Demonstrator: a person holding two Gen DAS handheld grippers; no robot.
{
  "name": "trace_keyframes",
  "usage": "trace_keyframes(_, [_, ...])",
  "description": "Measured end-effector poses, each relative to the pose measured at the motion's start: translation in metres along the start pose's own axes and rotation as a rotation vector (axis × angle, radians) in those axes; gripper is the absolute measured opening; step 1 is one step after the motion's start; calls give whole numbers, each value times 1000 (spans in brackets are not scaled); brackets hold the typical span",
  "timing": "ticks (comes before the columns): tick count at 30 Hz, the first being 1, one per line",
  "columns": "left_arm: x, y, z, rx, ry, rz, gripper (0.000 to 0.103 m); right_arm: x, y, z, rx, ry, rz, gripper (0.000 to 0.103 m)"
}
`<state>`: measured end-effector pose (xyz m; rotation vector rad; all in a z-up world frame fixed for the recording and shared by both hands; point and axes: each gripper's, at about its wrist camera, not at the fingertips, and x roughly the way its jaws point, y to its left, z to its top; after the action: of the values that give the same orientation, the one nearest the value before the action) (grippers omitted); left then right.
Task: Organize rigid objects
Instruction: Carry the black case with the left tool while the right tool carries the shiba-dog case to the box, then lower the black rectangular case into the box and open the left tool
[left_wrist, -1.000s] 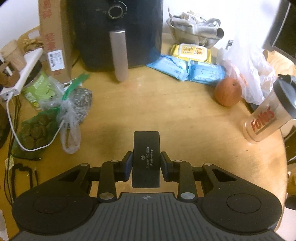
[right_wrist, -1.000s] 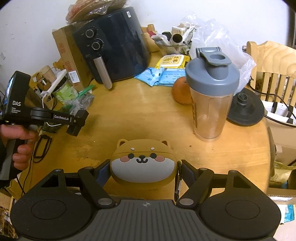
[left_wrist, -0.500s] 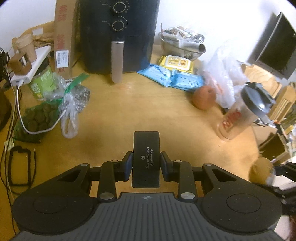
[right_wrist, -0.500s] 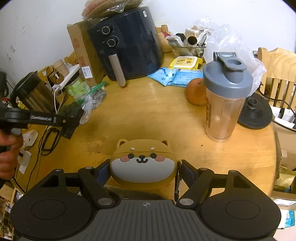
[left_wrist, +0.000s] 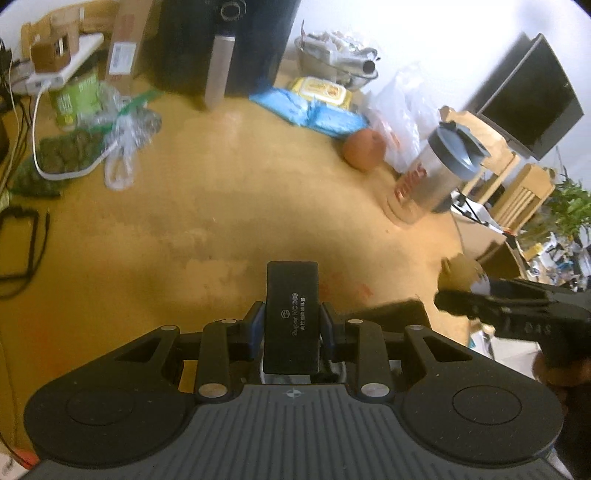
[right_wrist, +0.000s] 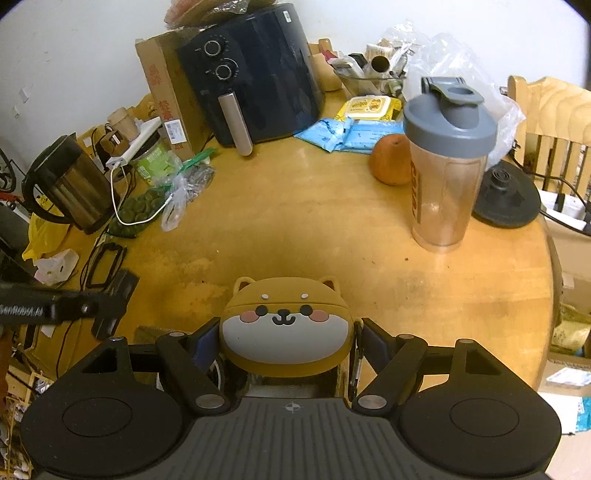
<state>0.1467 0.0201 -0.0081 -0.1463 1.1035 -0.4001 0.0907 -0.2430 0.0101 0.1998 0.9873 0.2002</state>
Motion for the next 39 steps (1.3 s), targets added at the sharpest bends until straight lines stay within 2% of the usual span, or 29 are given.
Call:
trace_keyframes(7, [8,-10,-14,-42,44,-87,31,-7,-2,-11,27,-1,-14,79])
trace_keyframes(12, [12,-32,-12,-8,30,-224,32,-13,-4,-16,36,-11,-25,79])
trace_keyframes(13, [12,-36,-12,8,23,-241,40,-14,-4,-16,37,-13,-27,79])
trace_keyframes(14, [12,-40,-12,29,22,-244,55,-15,-5,-17,38,-14,-30,79])
trace_keyframes(16, [10,-43,-16,57,9,-222,63,-18,-5,-19,38,-16,-34,79])
trace_keyframes(21, [6,-38,-34,126,10,-96,63,-24,-7,-27,45,-16,-42,79])
trace_keyframes(29, [-4,-29,-63,134,22,91,63,-24,-7,-47,54,15,-41,79])
trace_keyframes(33, [-7,-30,-75,130,30,131,64,-22,-1,-56,52,25,-36,79])
trace_keyframes(39, [-13,-21,-81,60,17,156,63,-21,7,-64,38,38,-24,80])
